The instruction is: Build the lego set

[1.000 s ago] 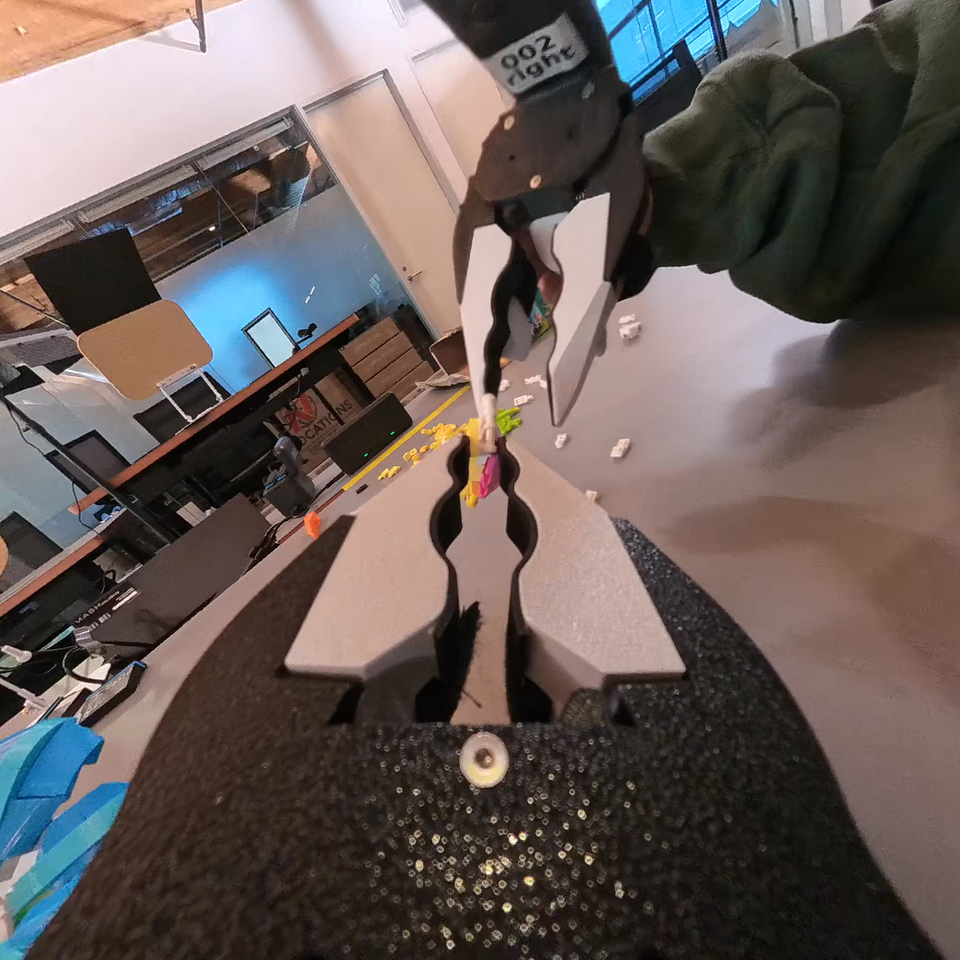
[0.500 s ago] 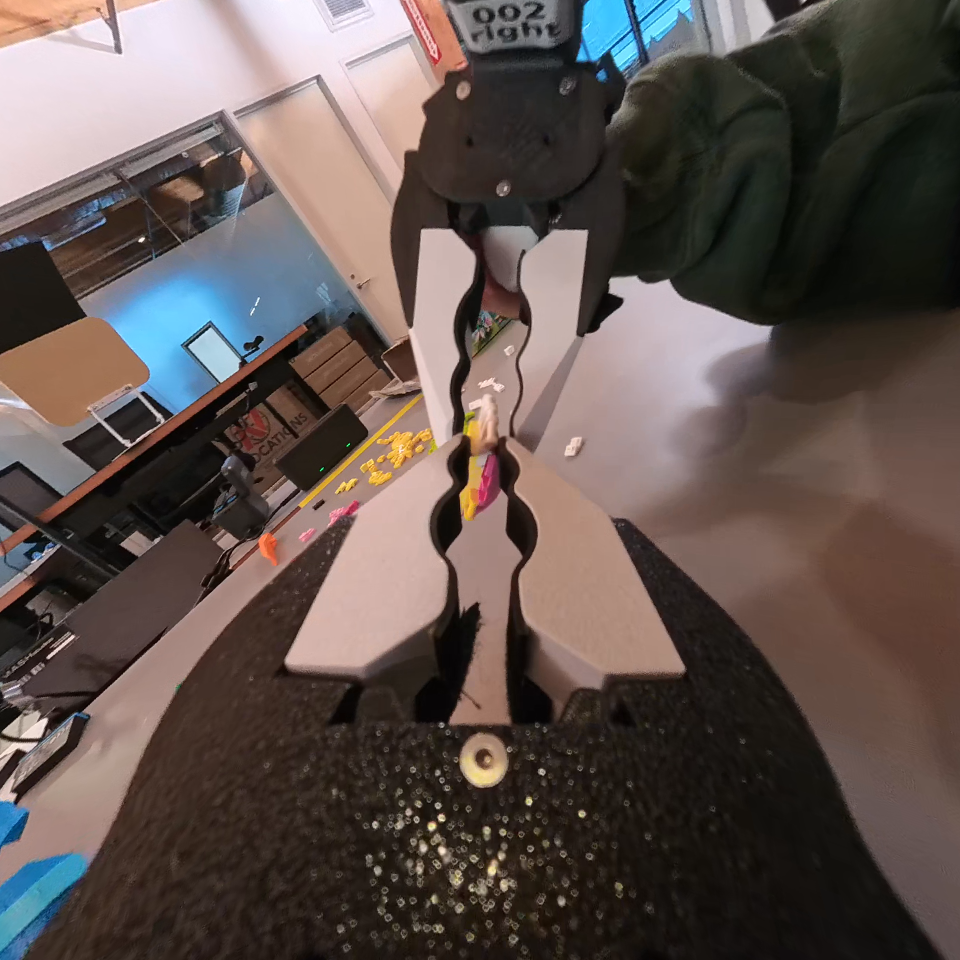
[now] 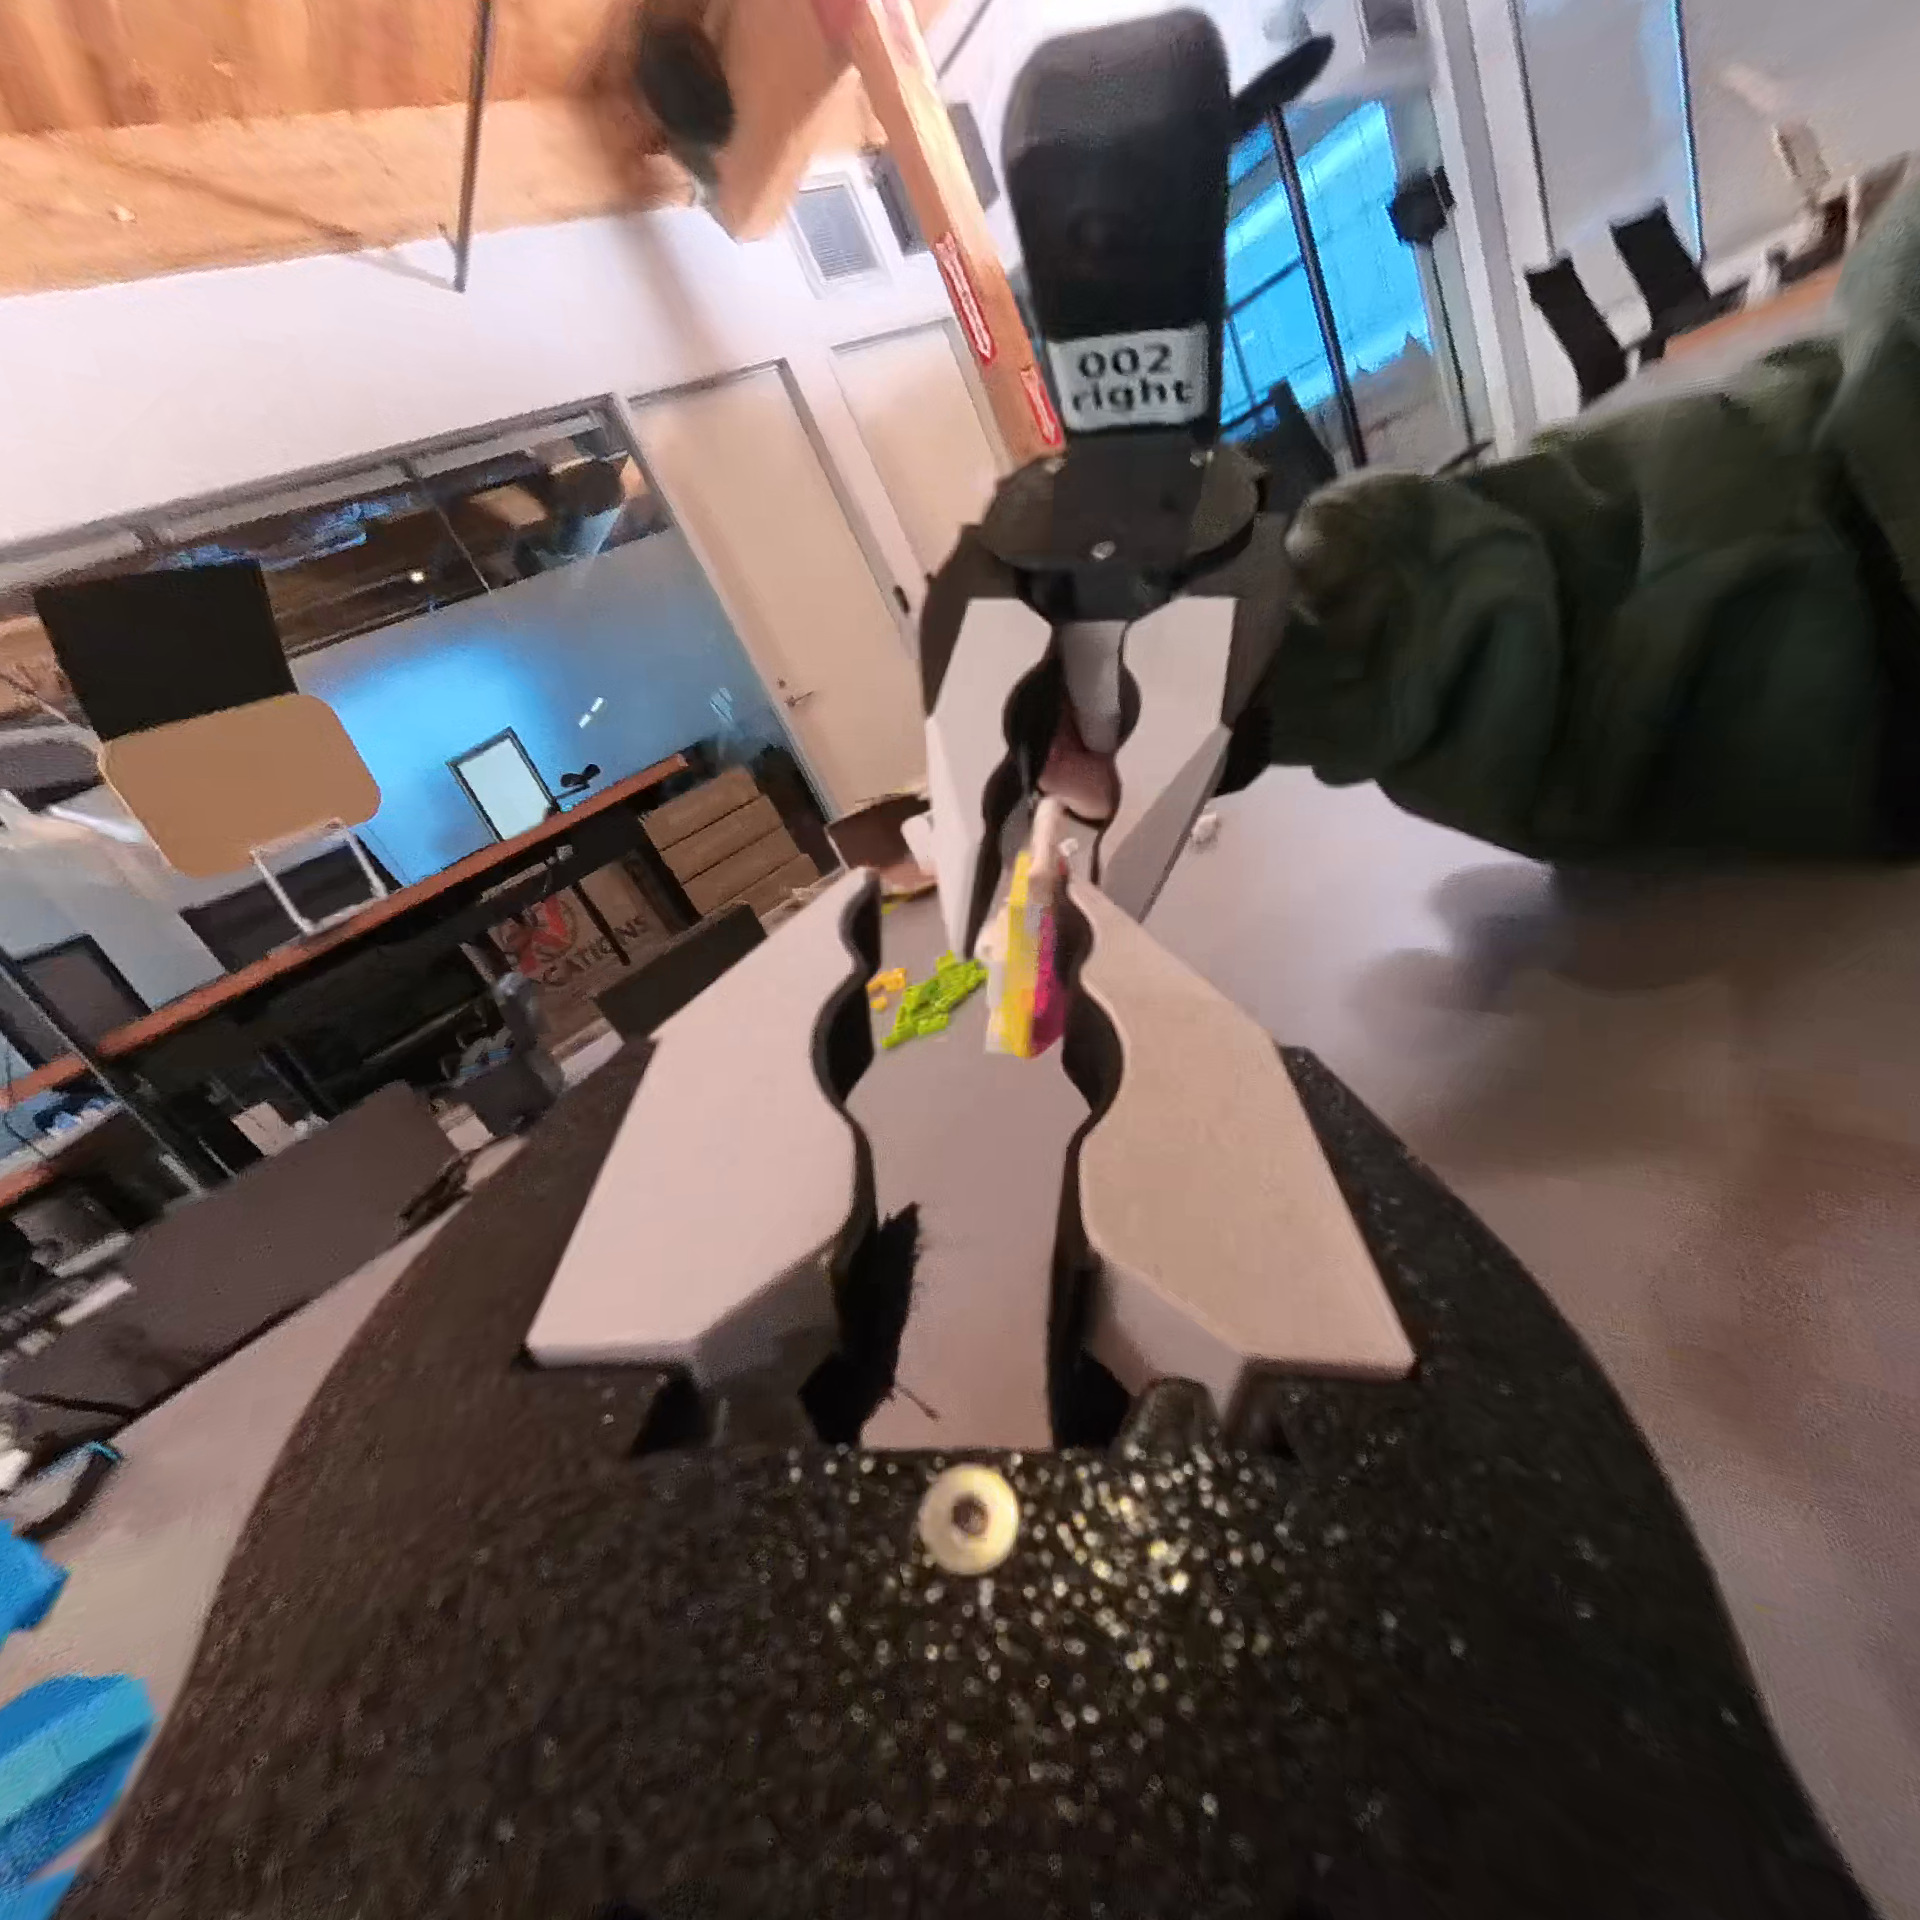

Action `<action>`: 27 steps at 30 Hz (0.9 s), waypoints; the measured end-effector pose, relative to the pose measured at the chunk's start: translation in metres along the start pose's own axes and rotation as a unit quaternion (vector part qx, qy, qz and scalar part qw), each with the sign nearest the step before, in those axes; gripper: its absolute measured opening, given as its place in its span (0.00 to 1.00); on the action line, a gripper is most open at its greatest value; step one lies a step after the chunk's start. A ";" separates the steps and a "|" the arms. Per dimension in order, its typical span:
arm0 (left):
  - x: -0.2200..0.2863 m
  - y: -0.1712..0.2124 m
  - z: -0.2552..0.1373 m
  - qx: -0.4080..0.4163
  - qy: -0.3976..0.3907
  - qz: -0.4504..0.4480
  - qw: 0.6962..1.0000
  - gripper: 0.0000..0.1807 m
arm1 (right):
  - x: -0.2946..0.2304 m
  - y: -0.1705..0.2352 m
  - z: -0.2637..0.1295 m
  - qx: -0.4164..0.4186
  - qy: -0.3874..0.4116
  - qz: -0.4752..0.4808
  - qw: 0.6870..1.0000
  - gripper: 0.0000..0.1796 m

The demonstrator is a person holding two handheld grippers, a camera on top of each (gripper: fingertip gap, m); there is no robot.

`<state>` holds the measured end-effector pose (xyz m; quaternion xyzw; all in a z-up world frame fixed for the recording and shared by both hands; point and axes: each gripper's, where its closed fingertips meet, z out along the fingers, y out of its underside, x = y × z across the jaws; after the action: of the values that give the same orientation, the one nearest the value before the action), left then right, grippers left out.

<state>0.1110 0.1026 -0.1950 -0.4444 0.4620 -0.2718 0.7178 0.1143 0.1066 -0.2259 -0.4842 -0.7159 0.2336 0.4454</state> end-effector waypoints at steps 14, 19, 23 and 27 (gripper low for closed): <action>0.013 0.000 0.001 0.010 0.077 -0.126 0.989 0.29 | 0.003 -0.028 -0.019 0.172 -0.036 0.083 0.981 0.13; 0.015 -0.004 -0.001 0.022 0.080 -0.114 0.990 0.19 | -0.007 -0.045 -0.014 0.209 -0.065 0.080 0.972 0.13; 0.018 -0.008 -0.003 0.031 0.087 -0.104 0.990 0.16 | -0.010 -0.051 -0.013 0.226 -0.072 0.075 0.969 0.13; 0.020 -0.008 -0.002 0.028 0.091 -0.100 0.990 0.13 | -0.010 -0.056 -0.016 0.240 -0.072 0.072 0.965 0.13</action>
<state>0.1174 0.0821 -0.1970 -0.4415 0.4710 -0.3940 0.6542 0.1023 0.0725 -0.1789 -0.3950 -0.6323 0.4647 0.4776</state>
